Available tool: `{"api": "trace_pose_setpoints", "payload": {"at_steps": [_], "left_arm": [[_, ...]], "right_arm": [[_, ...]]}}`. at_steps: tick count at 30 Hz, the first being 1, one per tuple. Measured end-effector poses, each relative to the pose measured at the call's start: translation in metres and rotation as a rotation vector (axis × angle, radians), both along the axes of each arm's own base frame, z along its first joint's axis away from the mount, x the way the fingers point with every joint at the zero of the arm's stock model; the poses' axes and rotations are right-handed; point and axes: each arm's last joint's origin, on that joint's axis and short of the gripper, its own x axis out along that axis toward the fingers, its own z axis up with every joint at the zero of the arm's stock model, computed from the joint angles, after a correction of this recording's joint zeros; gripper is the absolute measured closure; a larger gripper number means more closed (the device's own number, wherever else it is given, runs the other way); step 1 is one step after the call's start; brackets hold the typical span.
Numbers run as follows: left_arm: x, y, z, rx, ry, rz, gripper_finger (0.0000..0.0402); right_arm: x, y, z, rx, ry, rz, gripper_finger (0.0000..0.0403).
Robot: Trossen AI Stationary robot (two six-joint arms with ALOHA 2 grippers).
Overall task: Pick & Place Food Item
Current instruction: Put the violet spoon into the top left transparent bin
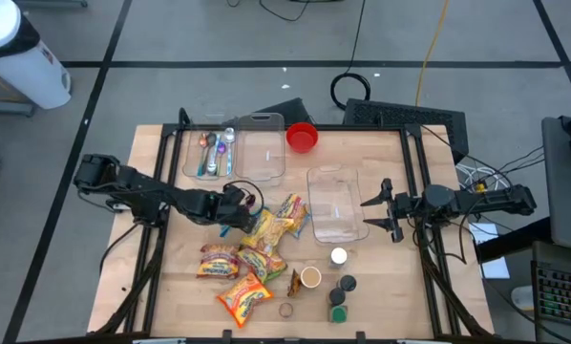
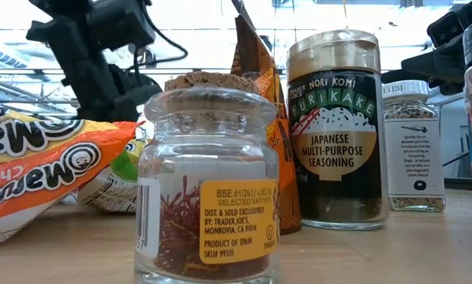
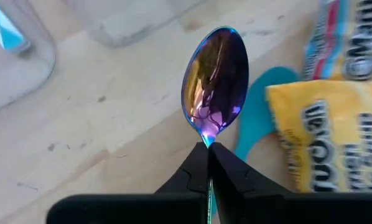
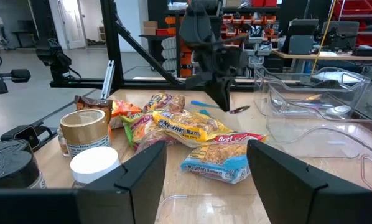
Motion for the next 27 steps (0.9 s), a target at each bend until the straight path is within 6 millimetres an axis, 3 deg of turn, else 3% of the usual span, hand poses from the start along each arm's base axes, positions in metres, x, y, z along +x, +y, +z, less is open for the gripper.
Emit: {"api": "trace_pose_setpoints", "payload": {"at_steps": [11,21,27], "left_arm": [[-0.007,0.003,0.036,0.083,-0.154,-0.075,0.0398],[-0.03,0.015,0.081,0.176,-0.337,-0.033,0.0398],[-0.045,0.026,0.101,0.337,-0.387,0.009,0.0398]], "right_arm": [[0.0,0.0,0.0,0.0,0.0,0.0,0.0184],[0.0,0.0,0.0,0.0,0.0,0.0,0.0186],[0.0,0.0,0.0,0.0,0.001,0.001,0.0185]]}}
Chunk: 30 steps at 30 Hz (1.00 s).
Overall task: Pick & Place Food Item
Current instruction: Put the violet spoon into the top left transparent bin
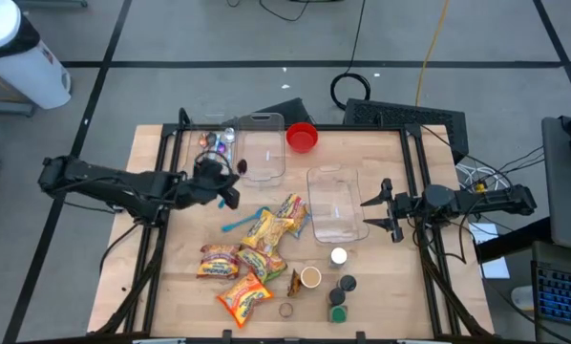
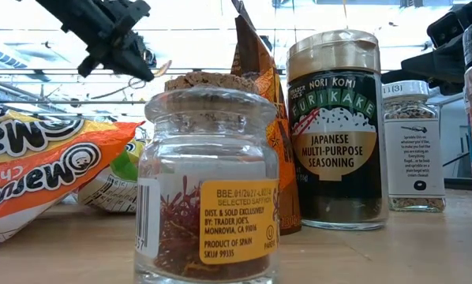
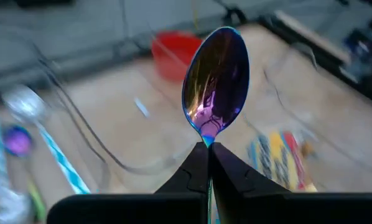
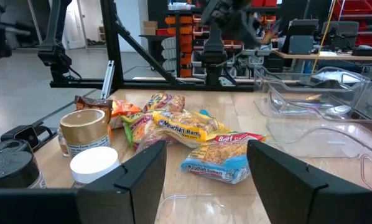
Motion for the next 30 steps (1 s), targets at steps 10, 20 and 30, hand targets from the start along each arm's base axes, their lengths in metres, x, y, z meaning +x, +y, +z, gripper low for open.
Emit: {"api": "trace_pose_setpoints", "payload": {"at_steps": [10,20,30], "left_arm": [[-0.015,0.029,0.026,0.231,-0.049,0.193,0.0396],[-0.031,0.083,0.016,0.253,0.06,0.445,0.0391],[-0.045,0.141,-0.038,0.124,-0.052,0.564,0.0393]], "right_arm": [[0.0,0.0,0.0,0.0,-0.001,0.0,0.0184],[0.0,0.0,0.0,0.0,0.0,0.0,0.0186],[0.0,0.0,0.0,0.0,0.0,0.0,0.0187]]}}
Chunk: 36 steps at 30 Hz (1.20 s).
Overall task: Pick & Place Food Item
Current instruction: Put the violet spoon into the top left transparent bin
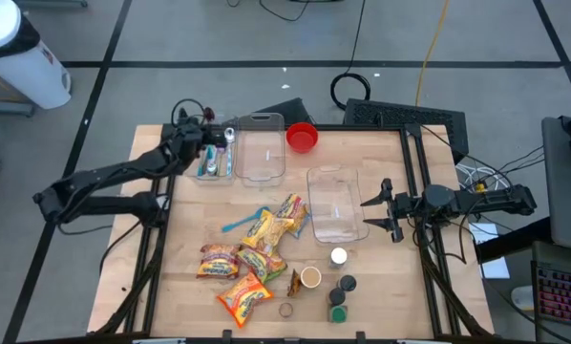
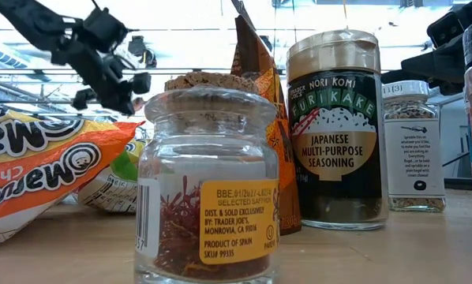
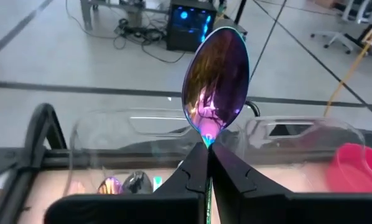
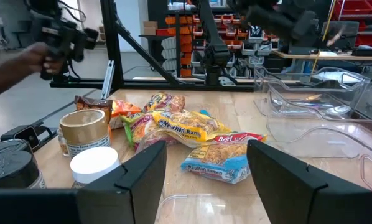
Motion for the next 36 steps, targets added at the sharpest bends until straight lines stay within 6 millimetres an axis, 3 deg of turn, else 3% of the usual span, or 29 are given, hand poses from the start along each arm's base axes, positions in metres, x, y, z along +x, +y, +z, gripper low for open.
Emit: {"api": "trace_pose_setpoints", "payload": {"at_steps": [8,21,36], "left_arm": [[0.015,0.022,-0.028,-0.059,0.016,-0.024,0.0391],[0.029,0.035,-0.082,-0.223,0.055,0.042,0.0397],[0.034,0.034,-0.093,-0.262,0.059,0.022,0.0387]], "right_arm": [[0.0,0.0,0.0,0.0,0.0,0.0,0.0184],[0.0,0.0,0.0,0.0,0.0,0.0,0.0184],[0.0,0.0,0.0,0.0,0.0,0.0,0.0184]]}}
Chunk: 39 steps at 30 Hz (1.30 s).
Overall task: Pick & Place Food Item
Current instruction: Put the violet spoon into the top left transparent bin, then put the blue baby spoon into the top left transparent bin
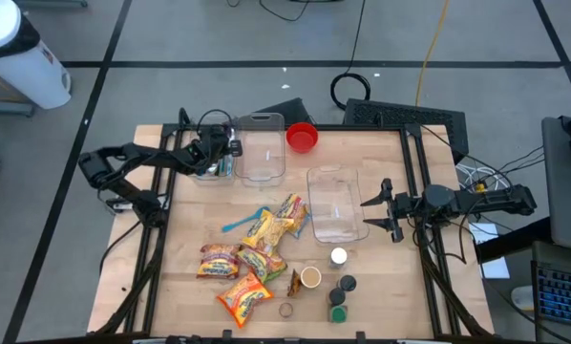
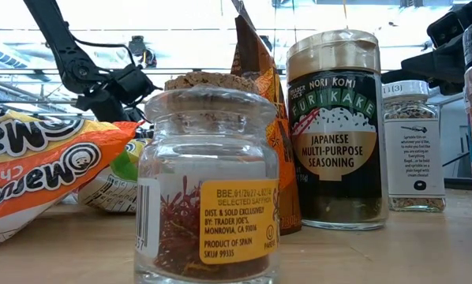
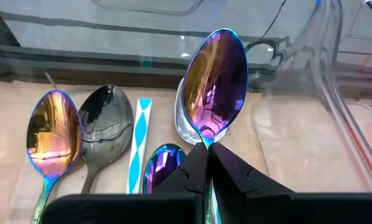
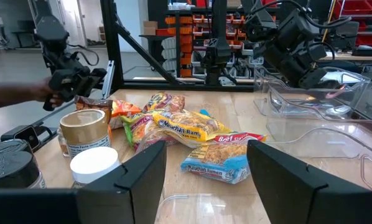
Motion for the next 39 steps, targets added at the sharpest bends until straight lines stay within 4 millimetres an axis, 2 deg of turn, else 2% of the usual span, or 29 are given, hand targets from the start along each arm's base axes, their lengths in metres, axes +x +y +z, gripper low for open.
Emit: {"api": "trace_pose_setpoints", "payload": {"at_steps": [9,20,28,32,39], "left_arm": [[-0.001,-0.003,-0.002,-0.03,0.018,0.012,0.0395],[-0.001,-0.003,-0.003,-0.025,0.041,0.005,0.0337],[-0.001,-0.003,-0.002,-0.011,0.066,-0.023,0.031],[-0.004,-0.006,0.011,0.01,0.094,-0.132,0.0301],[-0.009,-0.016,0.063,0.138,-0.084,-0.298,0.0298]], "right_arm": [[0.0,0.0,0.0,0.0,0.0,0.0,0.0185],[0.0,0.0,0.0,0.0,0.0,0.0,0.0187],[0.0,0.0,0.0,0.0,0.0,0.0,0.0185],[0.0,0.0,0.0,0.0,0.0,0.0,0.0187],[0.0,0.0,0.0,0.0,0.0,0.0,0.0184]]}}
